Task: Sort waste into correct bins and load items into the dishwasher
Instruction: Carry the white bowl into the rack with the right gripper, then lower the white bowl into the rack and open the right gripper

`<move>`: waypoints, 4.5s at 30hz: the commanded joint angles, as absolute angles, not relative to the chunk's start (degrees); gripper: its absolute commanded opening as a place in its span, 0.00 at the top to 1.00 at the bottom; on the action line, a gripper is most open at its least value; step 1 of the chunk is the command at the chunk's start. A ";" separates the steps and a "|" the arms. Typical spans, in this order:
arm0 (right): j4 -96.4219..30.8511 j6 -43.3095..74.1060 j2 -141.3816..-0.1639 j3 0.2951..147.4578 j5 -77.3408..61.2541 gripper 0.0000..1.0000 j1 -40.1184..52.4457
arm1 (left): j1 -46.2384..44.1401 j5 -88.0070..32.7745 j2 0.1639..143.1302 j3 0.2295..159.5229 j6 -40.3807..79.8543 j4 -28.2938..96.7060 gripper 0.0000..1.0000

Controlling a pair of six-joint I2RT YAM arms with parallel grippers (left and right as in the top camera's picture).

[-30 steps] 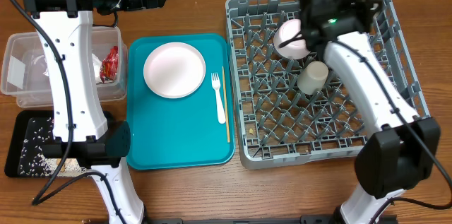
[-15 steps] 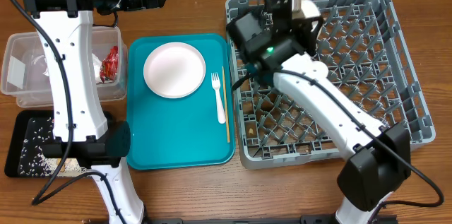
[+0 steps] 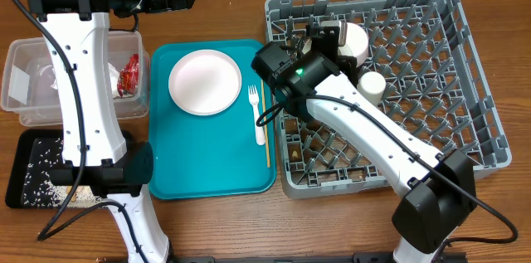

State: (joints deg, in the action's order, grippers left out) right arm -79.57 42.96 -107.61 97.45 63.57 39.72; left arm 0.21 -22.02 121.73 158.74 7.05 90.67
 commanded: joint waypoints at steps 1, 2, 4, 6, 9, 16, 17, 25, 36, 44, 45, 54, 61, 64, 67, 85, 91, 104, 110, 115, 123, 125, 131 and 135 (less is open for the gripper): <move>-80.36 46.26 -107.57 97.82 63.05 0.96 39.48 | 0.36 -21.87 121.01 159.48 6.83 90.61 0.00; -80.64 46.11 -107.57 97.82 63.81 0.96 39.48 | 0.36 -21.85 121.01 159.48 6.81 90.61 0.00; -80.73 43.97 -107.61 97.82 67.22 0.96 39.48 | 0.36 -21.85 121.01 159.48 6.81 90.61 0.00; -79.18 38.52 -107.61 97.84 70.59 0.96 39.16 | 0.36 -21.87 121.01 159.48 6.81 90.61 0.00; -75.61 27.99 -107.61 97.89 70.52 0.96 36.67 | 0.36 -21.85 121.01 159.48 6.81 90.61 0.00; -75.18 19.92 -107.61 98.13 90.06 0.96 27.07 | 0.36 -21.87 121.01 159.48 6.81 90.61 0.00; -74.17 16.16 -107.59 98.26 90.06 0.96 25.71 | 0.36 -21.87 121.01 159.48 6.81 90.61 0.00; -73.56 9.54 -107.55 98.32 90.08 0.96 23.49 | 0.36 -21.87 121.01 159.48 6.81 90.61 0.00; -73.34 8.75 -107.55 98.32 90.08 0.96 31.09 | 0.36 -21.85 121.01 159.48 6.81 90.61 0.00; -73.12 11.40 -109.67 95.70 90.04 0.96 36.93 | 0.36 -21.87 121.01 159.48 6.81 90.61 0.00; -73.10 12.25 -110.76 95.04 90.06 0.95 37.50 | 0.36 -21.87 121.01 159.48 6.83 90.61 0.00; -73.14 20.03 -117.80 94.06 82.87 0.95 42.50 | 0.36 -21.87 121.01 159.48 6.81 90.61 0.00; -74.43 25.78 -119.59 94.06 71.05 0.95 43.83 | 0.36 -21.85 121.01 159.48 6.81 90.61 0.00; -74.46 25.78 -119.61 94.06 66.15 0.95 43.83 | 0.36 -21.85 121.01 159.48 6.81 90.61 0.00; -74.43 25.82 -119.61 94.06 62.65 0.95 43.92 | 0.36 -21.85 121.01 159.48 6.83 90.61 0.00; -82.30 25.54 -119.61 94.30 73.54 0.00 43.92 | 0.36 -21.85 121.01 159.48 6.81 90.61 0.00; -85.91 25.54 -119.48 95.98 70.13 0.00 44.31 | 0.36 -21.87 121.01 159.48 6.81 90.61 0.00; -89.36 25.52 -113.06 97.71 55.13 0.00 47.18 | 0.36 -21.85 121.01 159.48 6.81 90.61 0.00; -90.65 25.50 -111.28 97.71 46.61 0.00 48.10 | 0.36 -21.87 121.01 159.48 6.81 90.61 0.00; -90.80 25.28 -109.62 98.59 40.47 0.00 48.47 | 0.36 -21.87 121.01 159.48 6.81 90.61 0.00; -90.28 25.36 -108.38 100.62 33.28 0.00 48.47 | 0.36 -21.85 121.01 159.48 6.81 90.61 0.00; -89.19 25.43 -108.36 101.45 33.28 0.00 48.47 | 0.36 -21.87 121.01 159.48 6.81 90.61 0.00; -84.29 28.01 -108.31 104.01 29.15 0.00 47.81 | 0.36 -21.85 121.01 159.48 6.83 90.61 0.00; -83.40 28.82 -107.96 104.33 28.10 0.00 46.09 | 0.36 -21.85 121.01 159.48 6.81 90.61 0.00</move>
State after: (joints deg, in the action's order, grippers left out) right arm -83.72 27.14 -110.34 102.72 30.00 47.79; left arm 0.21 -22.02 121.71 158.74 7.05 90.67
